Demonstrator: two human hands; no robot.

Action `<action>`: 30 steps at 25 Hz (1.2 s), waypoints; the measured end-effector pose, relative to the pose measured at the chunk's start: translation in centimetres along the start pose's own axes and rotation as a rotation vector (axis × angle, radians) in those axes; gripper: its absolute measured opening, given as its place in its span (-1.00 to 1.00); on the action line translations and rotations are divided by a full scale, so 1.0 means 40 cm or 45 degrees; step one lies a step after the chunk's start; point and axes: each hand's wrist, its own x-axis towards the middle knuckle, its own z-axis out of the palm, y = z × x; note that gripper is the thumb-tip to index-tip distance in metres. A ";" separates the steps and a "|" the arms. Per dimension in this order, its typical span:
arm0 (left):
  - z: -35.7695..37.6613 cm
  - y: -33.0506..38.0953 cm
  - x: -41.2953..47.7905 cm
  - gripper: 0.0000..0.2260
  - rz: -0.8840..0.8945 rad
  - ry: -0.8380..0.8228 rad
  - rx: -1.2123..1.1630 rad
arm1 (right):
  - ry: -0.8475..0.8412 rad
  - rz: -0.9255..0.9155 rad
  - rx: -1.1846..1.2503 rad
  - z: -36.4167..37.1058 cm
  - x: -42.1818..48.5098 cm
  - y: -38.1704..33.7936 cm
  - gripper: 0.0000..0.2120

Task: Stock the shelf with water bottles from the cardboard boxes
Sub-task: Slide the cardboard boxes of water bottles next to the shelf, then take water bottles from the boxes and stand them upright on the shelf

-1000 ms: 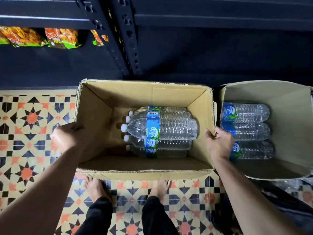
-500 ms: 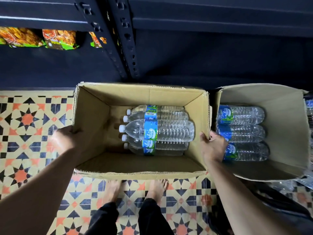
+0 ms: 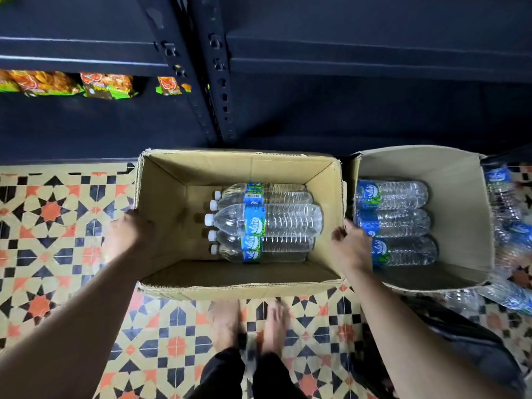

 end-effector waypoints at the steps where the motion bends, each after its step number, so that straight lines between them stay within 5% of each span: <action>1: 0.009 -0.008 -0.002 -0.37 -0.005 -0.032 -0.083 | -0.044 -0.019 -0.048 -0.011 -0.006 -0.001 -0.53; 7: -0.111 0.069 0.025 -0.07 -0.142 -0.119 -0.249 | -0.232 -0.158 -0.367 -0.179 -0.018 -0.003 -0.90; 8: -0.139 0.138 0.108 0.06 -0.270 -0.098 -0.404 | -0.289 -0.162 -0.314 -0.217 -0.018 0.011 -0.93; 10: -0.158 0.243 0.106 0.35 -0.120 -0.332 -0.430 | -0.433 -0.198 -0.196 -0.287 -0.020 0.047 -0.92; 13: -0.255 0.410 -0.089 0.11 0.028 -0.207 -0.401 | -0.589 -0.365 -0.219 -0.411 -0.028 0.123 -0.85; 14: -0.236 0.463 -0.198 -0.26 0.145 -0.223 -0.349 | -0.615 -0.397 -0.252 -0.453 -0.027 0.147 -0.81; 15: -0.297 0.515 -0.304 -0.29 0.145 -0.172 -0.375 | -0.632 -0.414 -0.296 -0.490 -0.022 0.171 -0.78; 16: -0.384 0.569 -0.347 -0.32 0.222 -0.253 -0.256 | -0.645 -0.418 -0.342 -0.527 -0.014 0.194 -0.76; 17: -0.523 0.659 -0.352 -0.58 0.163 -0.534 -0.378 | -0.669 -0.412 -0.371 -0.556 -0.004 0.213 -0.74; 19: -0.649 0.790 -0.436 -0.85 0.295 -0.204 -0.190 | -0.715 -0.373 -0.408 -0.605 0.028 0.244 -0.70; 21: -0.781 0.899 -0.453 -0.83 0.367 -0.261 -0.401 | -0.720 -0.350 -0.468 -0.631 0.069 0.257 -0.66; 30: -0.802 1.029 -0.418 -0.61 0.372 -0.351 -0.440 | -0.713 -0.291 -0.542 -0.707 0.171 0.188 -0.69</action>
